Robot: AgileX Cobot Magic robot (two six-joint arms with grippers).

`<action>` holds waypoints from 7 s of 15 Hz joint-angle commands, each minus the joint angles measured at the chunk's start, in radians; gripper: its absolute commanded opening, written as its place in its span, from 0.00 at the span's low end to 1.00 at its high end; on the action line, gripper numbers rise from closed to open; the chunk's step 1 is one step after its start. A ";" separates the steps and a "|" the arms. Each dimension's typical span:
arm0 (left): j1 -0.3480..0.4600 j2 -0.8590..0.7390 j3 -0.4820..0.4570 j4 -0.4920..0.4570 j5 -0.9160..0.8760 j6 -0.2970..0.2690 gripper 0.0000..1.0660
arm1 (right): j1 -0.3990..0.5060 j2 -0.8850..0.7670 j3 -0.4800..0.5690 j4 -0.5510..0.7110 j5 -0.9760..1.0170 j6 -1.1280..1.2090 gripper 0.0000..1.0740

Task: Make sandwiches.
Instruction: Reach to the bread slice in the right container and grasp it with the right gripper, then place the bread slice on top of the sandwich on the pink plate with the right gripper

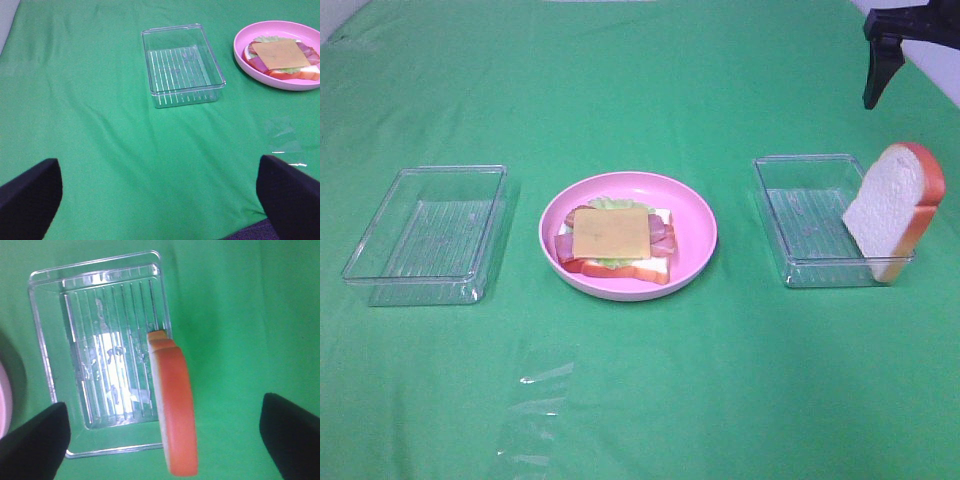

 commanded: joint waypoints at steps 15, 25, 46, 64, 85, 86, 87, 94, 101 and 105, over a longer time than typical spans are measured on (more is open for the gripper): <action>0.001 -0.022 -0.001 -0.004 -0.015 -0.007 0.92 | -0.026 0.160 0.094 0.074 0.118 -0.011 0.90; 0.001 -0.022 -0.001 -0.004 -0.015 -0.007 0.92 | -0.026 0.160 0.094 0.042 0.118 -0.008 0.40; 0.001 -0.022 -0.001 -0.004 -0.015 -0.007 0.92 | -0.026 0.074 0.093 0.137 0.118 0.026 0.00; 0.001 -0.022 -0.001 -0.004 -0.015 -0.007 0.92 | 0.185 -0.123 0.509 1.074 -0.264 -0.455 0.00; 0.001 -0.022 -0.001 -0.004 -0.015 -0.008 0.92 | 0.311 0.300 0.221 1.101 -0.308 -0.434 0.00; 0.001 -0.022 -0.001 -0.004 -0.015 -0.008 0.92 | 0.311 0.296 0.221 1.099 -0.311 -0.434 0.00; 0.001 -0.022 -0.001 -0.004 -0.015 -0.008 0.92 | 0.311 0.294 0.220 1.099 -0.314 -0.434 0.00; 0.001 -0.022 -0.001 -0.004 -0.015 -0.008 0.92 | 0.311 0.298 0.173 1.022 -0.319 -0.426 0.00; 0.001 -0.022 -0.001 -0.004 -0.015 -0.008 0.92 | 0.311 0.287 0.173 0.978 -0.308 -0.397 0.59; 0.001 -0.022 -0.001 -0.004 -0.015 -0.008 0.92 | 0.311 0.193 0.173 0.735 -0.306 -0.339 0.77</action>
